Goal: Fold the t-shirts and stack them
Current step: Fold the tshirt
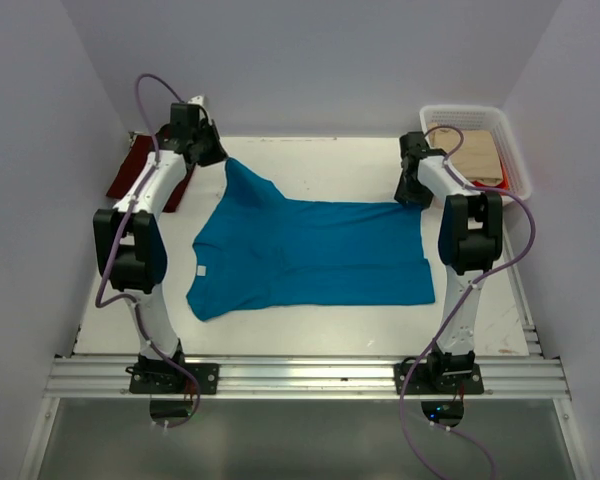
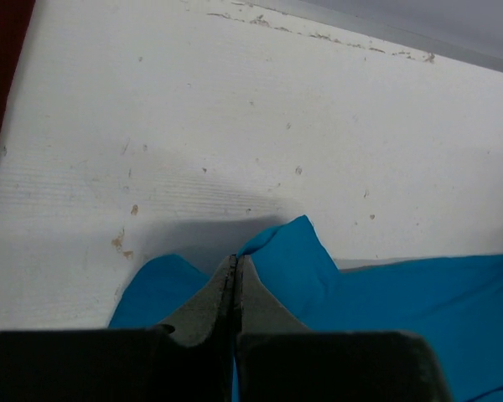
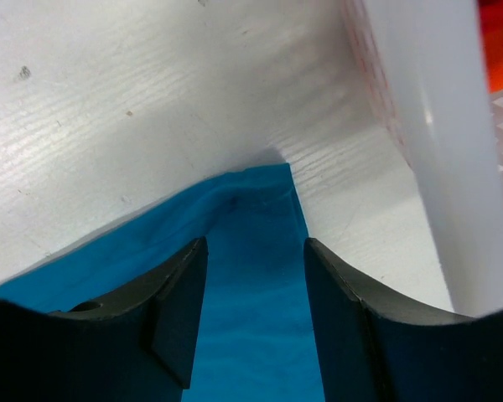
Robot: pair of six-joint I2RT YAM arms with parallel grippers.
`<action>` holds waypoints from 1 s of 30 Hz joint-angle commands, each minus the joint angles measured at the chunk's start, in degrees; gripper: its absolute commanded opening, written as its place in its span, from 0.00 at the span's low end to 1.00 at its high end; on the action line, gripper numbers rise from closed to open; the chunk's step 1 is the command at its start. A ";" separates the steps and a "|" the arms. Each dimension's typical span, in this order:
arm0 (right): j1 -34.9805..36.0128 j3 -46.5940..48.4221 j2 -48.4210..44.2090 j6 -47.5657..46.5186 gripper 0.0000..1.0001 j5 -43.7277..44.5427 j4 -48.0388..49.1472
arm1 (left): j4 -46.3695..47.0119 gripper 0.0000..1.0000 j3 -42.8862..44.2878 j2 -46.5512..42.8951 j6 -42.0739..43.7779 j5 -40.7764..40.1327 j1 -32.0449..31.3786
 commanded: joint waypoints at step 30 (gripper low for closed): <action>-2.49 12.39 9.69 12.32 0.44 10.98 -6.85 | 0.25 0.00 -0.92 -5.48 0.98 0.80 3.74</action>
